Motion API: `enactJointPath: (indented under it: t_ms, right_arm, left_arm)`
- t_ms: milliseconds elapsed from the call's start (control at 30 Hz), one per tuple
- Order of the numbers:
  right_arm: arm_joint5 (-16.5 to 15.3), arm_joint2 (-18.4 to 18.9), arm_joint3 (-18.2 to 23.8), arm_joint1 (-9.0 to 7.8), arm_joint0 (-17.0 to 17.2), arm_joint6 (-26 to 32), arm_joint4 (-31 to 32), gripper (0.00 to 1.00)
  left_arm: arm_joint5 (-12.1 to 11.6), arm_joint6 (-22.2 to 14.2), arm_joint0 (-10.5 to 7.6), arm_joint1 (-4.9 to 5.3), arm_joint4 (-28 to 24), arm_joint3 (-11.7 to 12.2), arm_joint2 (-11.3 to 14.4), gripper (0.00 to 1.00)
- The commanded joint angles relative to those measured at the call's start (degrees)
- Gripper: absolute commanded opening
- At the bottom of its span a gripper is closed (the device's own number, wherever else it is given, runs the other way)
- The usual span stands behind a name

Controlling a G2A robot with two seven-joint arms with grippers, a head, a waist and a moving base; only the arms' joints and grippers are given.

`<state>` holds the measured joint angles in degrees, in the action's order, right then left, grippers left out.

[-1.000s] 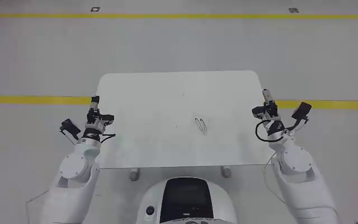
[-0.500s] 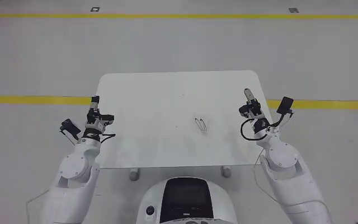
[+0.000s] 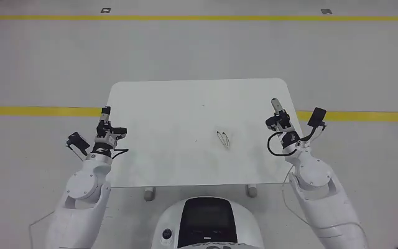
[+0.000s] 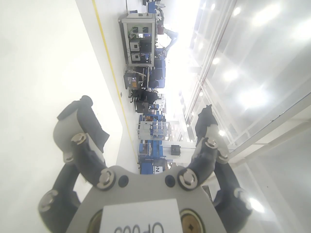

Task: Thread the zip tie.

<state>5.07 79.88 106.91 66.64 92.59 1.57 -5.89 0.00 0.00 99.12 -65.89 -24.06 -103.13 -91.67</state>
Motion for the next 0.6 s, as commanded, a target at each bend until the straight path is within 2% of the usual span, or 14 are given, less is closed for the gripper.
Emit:
enactJointPath:
  t_ms: [0, 133, 233, 300, 333, 567]
  right_arm:
    - [2.1, -3.2, 2.8, 0.25, 0.4, -3.3, 7.5, 1.0]
    - [6.7, -7.7, 3.9, 0.49, -1.1, -3.6, 17.7, 1.0]
    - [10.9, -11.2, 3.5, 0.78, -3.2, -1.6, 23.3, 1.0]
    - [13.9, -14.0, 2.7, 0.96, -5.2, 2.2, 26.7, 1.0]
    - [14.3, -14.8, 2.4, 1.1, -6.0, 3.1, 27.1, 1.0]
    - [14.3, -14.8, 2.4, 1.1, -6.0, 3.1, 27.1, 1.0]
  left_arm:
    - [0.0, 0.0, 0.0, 0.0, 0.0, 0.0, 0.0, 1.0]
    - [0.0, 0.0, 0.0, 0.0, 0.0, 0.0, 0.0, 1.0]
    - [0.0, 0.0, 0.0, 0.0, 0.0, 0.0, 0.0, 1.0]
    - [0.0, 0.0, 0.0, 0.0, 0.0, 0.0, 0.0, 1.0]
    - [0.0, 0.0, 0.0, 0.0, 0.0, 0.0, 0.0, 1.0]
    - [0.0, 0.0, 0.0, 0.0, 0.0, 0.0, 0.0, 1.0]
